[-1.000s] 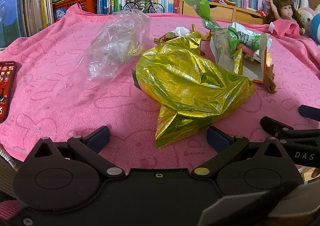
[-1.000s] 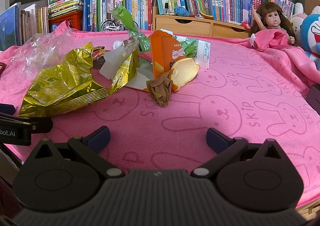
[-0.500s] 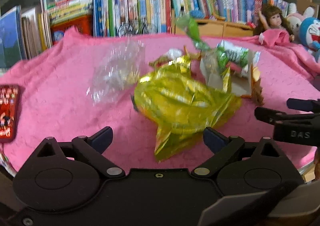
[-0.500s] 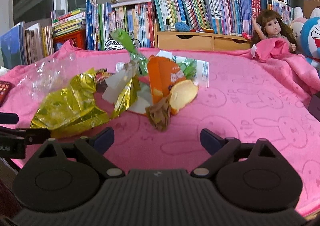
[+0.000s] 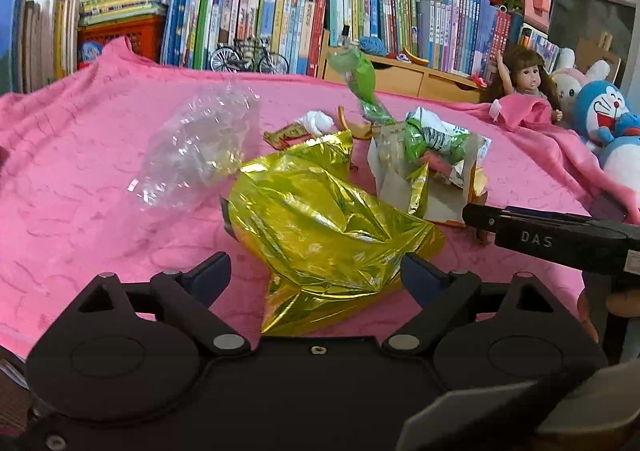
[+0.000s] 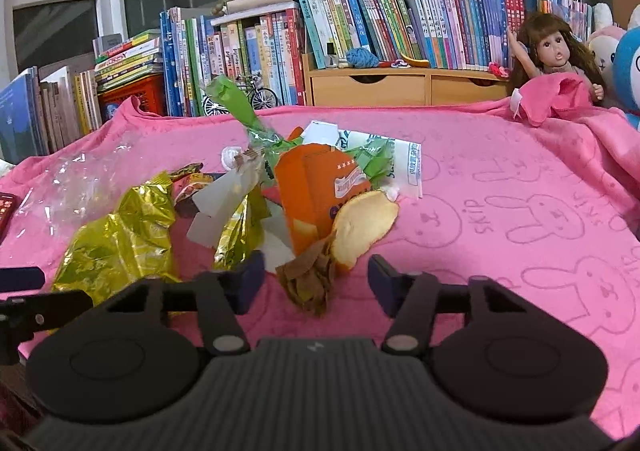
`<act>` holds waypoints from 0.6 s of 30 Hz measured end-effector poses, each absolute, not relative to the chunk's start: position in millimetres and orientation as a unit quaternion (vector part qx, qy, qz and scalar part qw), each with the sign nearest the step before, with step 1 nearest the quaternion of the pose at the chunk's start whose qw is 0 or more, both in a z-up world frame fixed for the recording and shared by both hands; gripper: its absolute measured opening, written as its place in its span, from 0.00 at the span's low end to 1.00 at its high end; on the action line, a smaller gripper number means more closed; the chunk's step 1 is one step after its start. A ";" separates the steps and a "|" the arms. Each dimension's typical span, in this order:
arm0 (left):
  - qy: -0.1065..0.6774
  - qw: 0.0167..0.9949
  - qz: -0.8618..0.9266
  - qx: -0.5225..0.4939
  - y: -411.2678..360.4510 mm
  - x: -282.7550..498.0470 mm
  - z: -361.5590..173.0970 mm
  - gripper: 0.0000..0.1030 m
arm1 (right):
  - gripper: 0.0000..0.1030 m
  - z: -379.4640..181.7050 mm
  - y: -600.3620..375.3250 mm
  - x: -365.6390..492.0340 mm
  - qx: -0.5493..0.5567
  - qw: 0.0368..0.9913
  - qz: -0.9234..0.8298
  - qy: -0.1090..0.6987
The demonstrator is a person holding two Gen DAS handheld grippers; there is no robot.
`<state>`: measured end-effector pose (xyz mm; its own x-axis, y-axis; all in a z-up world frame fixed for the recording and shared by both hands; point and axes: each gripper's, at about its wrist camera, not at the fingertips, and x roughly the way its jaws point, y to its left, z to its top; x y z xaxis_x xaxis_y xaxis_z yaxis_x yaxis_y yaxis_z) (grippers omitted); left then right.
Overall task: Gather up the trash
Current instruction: 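Grasp the gold foil wrapper with the left tool while the right tool grasps the brown paper scrap, then lower both held items into the bin below the table and open both tools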
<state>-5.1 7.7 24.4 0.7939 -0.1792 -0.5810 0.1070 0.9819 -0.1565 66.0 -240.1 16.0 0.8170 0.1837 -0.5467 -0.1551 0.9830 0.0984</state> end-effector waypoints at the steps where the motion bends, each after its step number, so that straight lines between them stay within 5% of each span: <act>1: 0.317 0.944 -0.075 -0.061 7.3 -1.7 21.8 0.85 | 0.46 13.9 -239.2 67.5 0.024 0.951 0.089 0.294; 5: 0.329 0.937 -0.078 -0.090 8.9 9.4 13.7 0.76 | 0.27 8.8 -237.5 65.9 0.029 0.948 0.092 0.303; 9: 0.338 0.926 -0.091 -0.138 17.0 17.2 11.0 0.36 | 0.19 10.0 -239.6 56.3 0.032 0.951 0.092 0.294; 18: 0.313 0.933 -0.099 -0.151 22.8 -2.1 23.8 0.26 | 0.18 18.0 -243.4 23.4 0.038 0.954 0.107 0.277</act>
